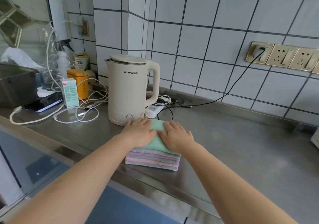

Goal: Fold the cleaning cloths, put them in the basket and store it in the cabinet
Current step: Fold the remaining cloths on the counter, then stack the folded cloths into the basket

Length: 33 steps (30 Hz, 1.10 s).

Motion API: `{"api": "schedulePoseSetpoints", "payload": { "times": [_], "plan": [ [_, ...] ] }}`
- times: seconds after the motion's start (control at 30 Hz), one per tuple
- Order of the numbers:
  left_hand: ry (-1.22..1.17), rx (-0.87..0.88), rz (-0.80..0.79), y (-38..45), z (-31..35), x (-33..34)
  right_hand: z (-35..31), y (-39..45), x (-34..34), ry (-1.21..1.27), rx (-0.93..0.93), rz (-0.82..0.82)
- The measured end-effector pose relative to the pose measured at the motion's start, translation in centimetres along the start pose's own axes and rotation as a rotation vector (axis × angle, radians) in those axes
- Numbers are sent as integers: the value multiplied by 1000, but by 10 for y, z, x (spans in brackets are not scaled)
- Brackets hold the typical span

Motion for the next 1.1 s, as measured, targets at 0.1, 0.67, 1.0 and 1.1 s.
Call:
{"api": "schedulePoseSetpoints", "payload": {
  "times": [0.1,0.67,1.0,1.1],
  "plan": [
    [-17,1,-10,1,1,0,7,1,2,43,5,-23],
    [-852,210,203,131,72,-83,101,82,-88,756,2,354],
    [-1076,241,-13,225,171,-110,193,91,-164,970,231,438],
    [-1099,292,-109,226,228,-127,225,47,-204,979,337,490]
  ]
}}
Point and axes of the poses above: each hand's wrist, its own y-axis towards the middle knuckle, its own x-axis out of the palm, z = x × y, the point moved 2 cm from there along y, towards the middle knuckle, and after that the axes turned 5 degrees about x, right-handed, at the moved point
